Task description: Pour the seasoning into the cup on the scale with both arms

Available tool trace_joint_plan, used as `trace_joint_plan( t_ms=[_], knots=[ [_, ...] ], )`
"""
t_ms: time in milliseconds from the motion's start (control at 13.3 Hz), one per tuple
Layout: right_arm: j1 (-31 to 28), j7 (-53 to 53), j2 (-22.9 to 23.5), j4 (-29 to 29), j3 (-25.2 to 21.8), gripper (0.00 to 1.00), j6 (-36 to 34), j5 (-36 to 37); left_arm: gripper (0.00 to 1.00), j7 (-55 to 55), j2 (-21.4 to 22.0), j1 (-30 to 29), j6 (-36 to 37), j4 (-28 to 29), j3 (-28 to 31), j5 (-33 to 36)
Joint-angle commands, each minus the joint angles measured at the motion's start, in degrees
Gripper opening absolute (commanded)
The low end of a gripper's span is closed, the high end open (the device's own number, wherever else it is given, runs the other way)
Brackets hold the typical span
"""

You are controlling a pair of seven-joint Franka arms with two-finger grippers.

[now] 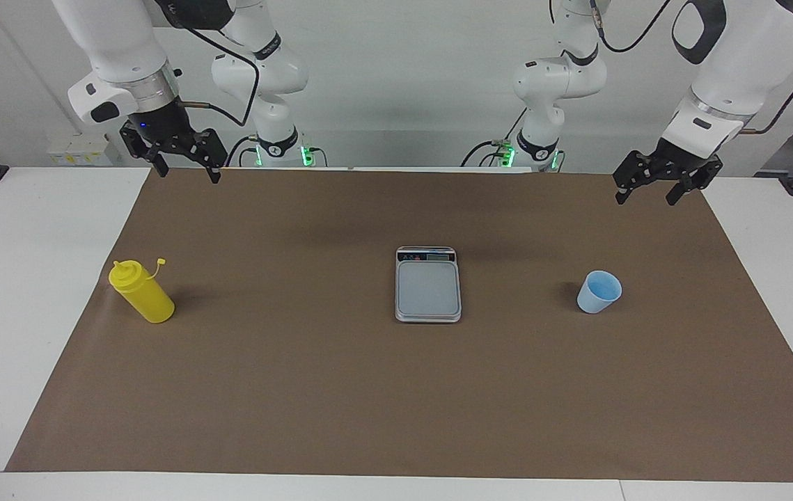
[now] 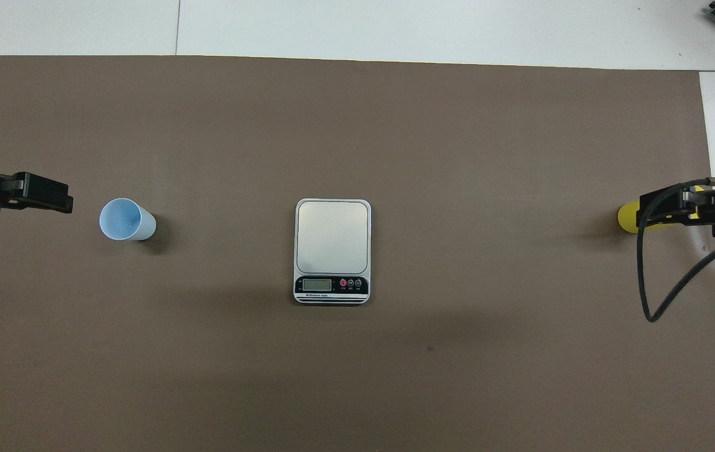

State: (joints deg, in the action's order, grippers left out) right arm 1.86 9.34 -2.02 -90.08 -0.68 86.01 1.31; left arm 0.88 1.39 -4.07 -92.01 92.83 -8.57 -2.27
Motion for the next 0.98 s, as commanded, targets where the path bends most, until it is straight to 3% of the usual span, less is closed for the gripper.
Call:
trace_joint_plan(
  t_ms=[0,528,905],
  knots=[
    [-0.7,-1.2,-1.4,-1.5,0.2,1.0,0.1,-0.4,1.0,-1.0,1.2,-0.7,-0.3,1.1,-0.1,-0.9],
    [-0.7,-1.2,-1.4,-1.5,0.2,1.0,0.1,-0.4,1.0,-0.7,1.3,-0.9,-0.4,1.6,-0.2,-0.9],
    [-0.7,-1.2,-1.4,-1.5,0.2,1.0,0.1,-0.5,1.0,-0.8,2.0,-2.3,-9.7,8.8,-0.1,-0.9]
  ],
)
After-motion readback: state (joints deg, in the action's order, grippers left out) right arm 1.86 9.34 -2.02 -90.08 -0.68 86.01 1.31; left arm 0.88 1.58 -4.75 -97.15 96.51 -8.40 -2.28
